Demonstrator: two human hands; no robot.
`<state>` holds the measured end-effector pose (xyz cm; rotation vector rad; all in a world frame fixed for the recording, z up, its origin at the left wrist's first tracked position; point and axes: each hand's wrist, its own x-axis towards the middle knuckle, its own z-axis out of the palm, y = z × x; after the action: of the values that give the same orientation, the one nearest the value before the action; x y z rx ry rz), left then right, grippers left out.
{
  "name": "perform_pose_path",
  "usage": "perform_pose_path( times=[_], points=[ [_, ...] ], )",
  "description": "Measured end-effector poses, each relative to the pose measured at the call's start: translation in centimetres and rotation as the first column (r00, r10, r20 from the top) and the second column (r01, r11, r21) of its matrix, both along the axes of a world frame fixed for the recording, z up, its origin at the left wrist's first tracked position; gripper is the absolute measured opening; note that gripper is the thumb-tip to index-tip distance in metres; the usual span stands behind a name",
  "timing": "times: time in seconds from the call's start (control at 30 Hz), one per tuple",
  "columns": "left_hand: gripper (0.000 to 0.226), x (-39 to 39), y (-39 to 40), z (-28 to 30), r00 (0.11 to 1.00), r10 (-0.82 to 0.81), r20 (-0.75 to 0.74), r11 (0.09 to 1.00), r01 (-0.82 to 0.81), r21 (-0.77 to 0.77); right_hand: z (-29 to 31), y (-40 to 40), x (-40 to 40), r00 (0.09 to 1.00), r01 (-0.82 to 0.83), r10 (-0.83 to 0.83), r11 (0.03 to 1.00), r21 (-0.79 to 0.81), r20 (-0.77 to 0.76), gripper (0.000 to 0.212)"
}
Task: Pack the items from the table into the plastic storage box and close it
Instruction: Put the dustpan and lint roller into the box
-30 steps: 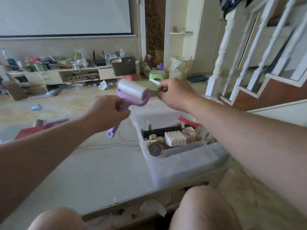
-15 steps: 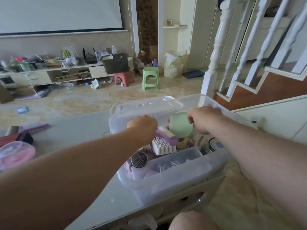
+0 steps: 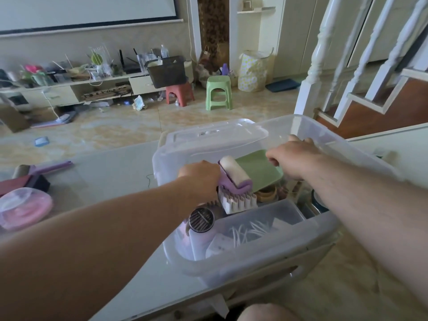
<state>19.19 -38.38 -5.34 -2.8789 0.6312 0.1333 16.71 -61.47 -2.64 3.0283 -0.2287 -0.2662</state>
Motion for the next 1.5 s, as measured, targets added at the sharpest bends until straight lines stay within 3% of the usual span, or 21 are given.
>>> perform_pose_path(
  times=[0.1,0.17,0.3,0.37,0.43,0.5,0.57,0.73,0.87,1.03,1.1,1.17,1.27,1.33,1.4,1.5],
  points=[
    [0.017,0.5,0.1,0.1,0.998,-0.005,0.07,0.999,0.008,-0.044,-0.2,-0.1,0.4,0.992,-0.06,0.045,0.99,0.129,0.114,0.007],
    [0.017,0.8,-0.1,0.2,0.995,-0.032,0.095,0.992,0.043,-0.117,-0.6,-0.2,0.9,0.97,-0.148,0.109,0.973,0.176,0.217,0.012],
    [0.029,1.2,-0.8,-0.1,0.988,-0.115,0.104,0.946,0.141,-0.291,-1.4,0.2,1.4,0.933,-0.29,0.241,0.943,0.161,0.268,0.017],
    [0.039,1.2,-0.8,-0.2,0.988,-0.14,0.069,0.919,0.156,-0.361,-1.7,0.4,1.6,0.936,-0.287,0.219,0.928,0.237,0.276,0.033],
    [0.039,1.0,-0.9,-0.2,0.985,-0.16,0.057,0.912,0.17,-0.374,-1.7,0.3,1.8,0.955,-0.26,0.204,0.925,0.276,0.215,0.063],
    [0.035,0.8,-1.0,-0.6,0.983,-0.181,0.033,0.915,0.18,-0.361,-1.8,0.4,1.7,0.967,-0.25,0.239,0.951,0.181,0.084,0.098],
    [0.038,0.8,-1.1,-0.9,0.982,-0.189,0.008,0.926,0.181,-0.332,-2.1,0.5,1.7,0.953,-0.303,0.303,0.951,0.062,0.011,0.109],
    [0.057,1.4,-0.7,-0.9,0.99,-0.141,-0.002,0.918,0.13,-0.376,-2.4,0.8,1.9,0.924,-0.375,0.379,0.924,0.072,-0.06,0.101],
    [0.059,1.7,-0.7,-0.8,0.99,-0.137,0.018,0.892,0.131,-0.433,-1.4,-0.6,1.7,0.935,-0.355,0.345,0.919,0.174,0.087,0.037],
    [0.063,1.1,-1.1,-0.6,0.957,-0.287,-0.035,0.882,0.25,-0.399,2.1,-4.5,1.7,0.968,-0.239,0.225,0.962,0.132,0.11,0.024],
    [0.069,0.5,-1.3,-0.6,0.93,-0.354,-0.094,0.89,0.305,-0.338,1.7,-5.7,1.4,0.962,-0.259,0.258,0.966,-0.004,0.086,0.038],
    [0.072,0.3,-1.4,-0.7,0.918,-0.371,-0.142,0.902,0.319,-0.292,0.0,-6.0,1.0,0.972,-0.234,0.234,0.972,0.017,-0.011,0.041],
    [0.074,0.3,-1.4,-0.3,0.926,-0.353,-0.136,0.909,0.305,-0.286,-1.5,-5.5,0.8,0.96,-0.275,0.269,0.959,-0.073,-0.08,0.101],
    [0.074,0.2,-1.5,0.1,0.94,-0.325,-0.099,0.918,0.289,-0.273,-1.2,-5.3,1.0,0.959,-0.281,0.275,0.955,-0.095,-0.067,0.12],
    [0.066,-0.1,-1.3,0.8,0.957,-0.287,-0.046,0.918,0.261,-0.3,-0.2,-5.0,0.5,0.966,-0.26,0.259,0.96,-0.107,-0.022,0.125],
    [0.05,-0.6,0.1,3.4,0.975,-0.224,0.007,0.863,0.201,-0.463,1.6,-3.8,-0.1,0.976,-0.206,0.211,0.973,-0.099,0.043,0.115]
  ],
)
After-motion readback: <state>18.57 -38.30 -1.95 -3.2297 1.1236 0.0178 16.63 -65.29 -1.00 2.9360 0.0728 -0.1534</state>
